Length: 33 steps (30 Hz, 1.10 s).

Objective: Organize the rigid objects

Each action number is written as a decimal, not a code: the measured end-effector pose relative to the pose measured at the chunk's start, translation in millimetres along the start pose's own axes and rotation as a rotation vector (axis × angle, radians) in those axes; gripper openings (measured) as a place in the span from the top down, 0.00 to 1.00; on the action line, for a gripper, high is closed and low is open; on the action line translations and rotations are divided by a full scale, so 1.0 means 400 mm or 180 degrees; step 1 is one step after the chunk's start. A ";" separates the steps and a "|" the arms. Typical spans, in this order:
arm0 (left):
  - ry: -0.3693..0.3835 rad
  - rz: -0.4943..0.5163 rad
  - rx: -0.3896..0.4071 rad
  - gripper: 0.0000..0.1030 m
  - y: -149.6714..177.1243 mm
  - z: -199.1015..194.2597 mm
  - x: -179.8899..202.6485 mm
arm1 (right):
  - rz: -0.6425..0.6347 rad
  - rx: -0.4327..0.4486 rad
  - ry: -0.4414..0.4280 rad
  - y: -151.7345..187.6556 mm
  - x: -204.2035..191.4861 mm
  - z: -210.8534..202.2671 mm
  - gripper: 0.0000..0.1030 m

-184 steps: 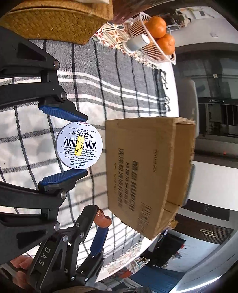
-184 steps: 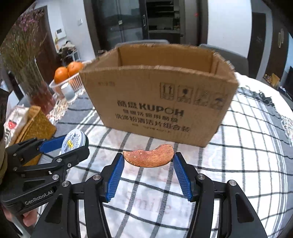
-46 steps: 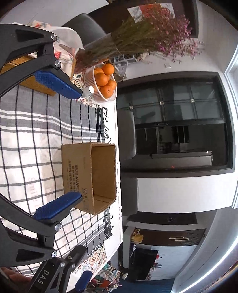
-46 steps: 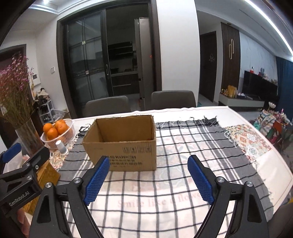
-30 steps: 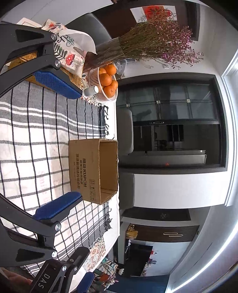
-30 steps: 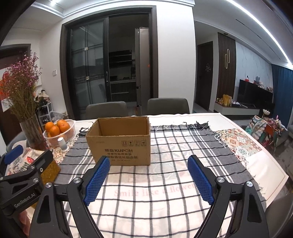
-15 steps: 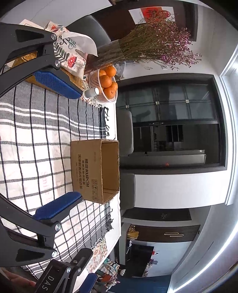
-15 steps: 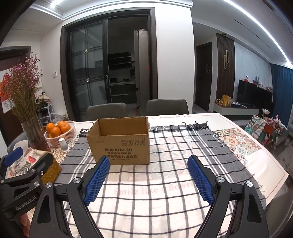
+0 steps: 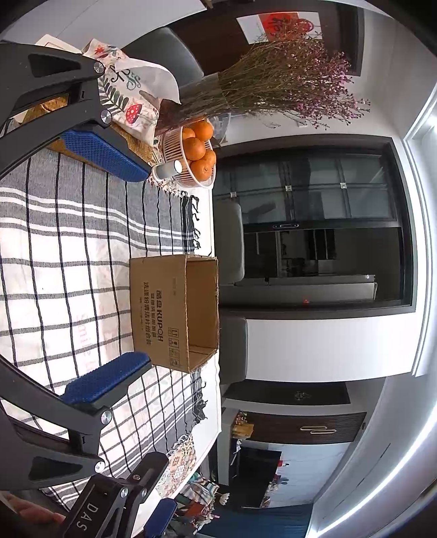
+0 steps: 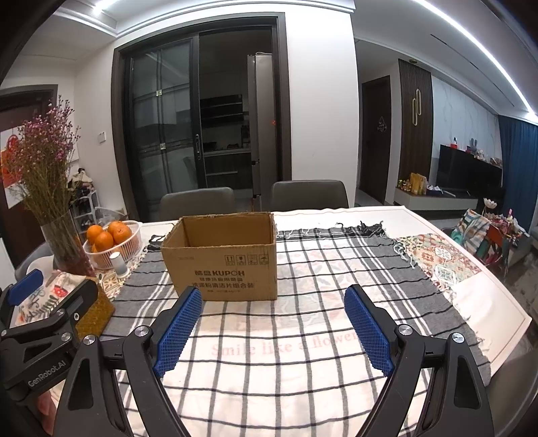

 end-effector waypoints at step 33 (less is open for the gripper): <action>0.0014 0.0000 0.0074 0.00 -0.007 -0.024 0.003 | 0.0024 0.0041 -0.0077 0.002 -0.003 -0.012 0.15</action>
Point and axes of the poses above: each gripper's, at about its wrist camera, not at the fingertips, and z roughly the way its jaws point, x to its right, y to its underside, the point moved 5 cm from there along z, roughly the way its jaws point, and after that the axes turned 5 degrees about -z, right-handed, at the moved point
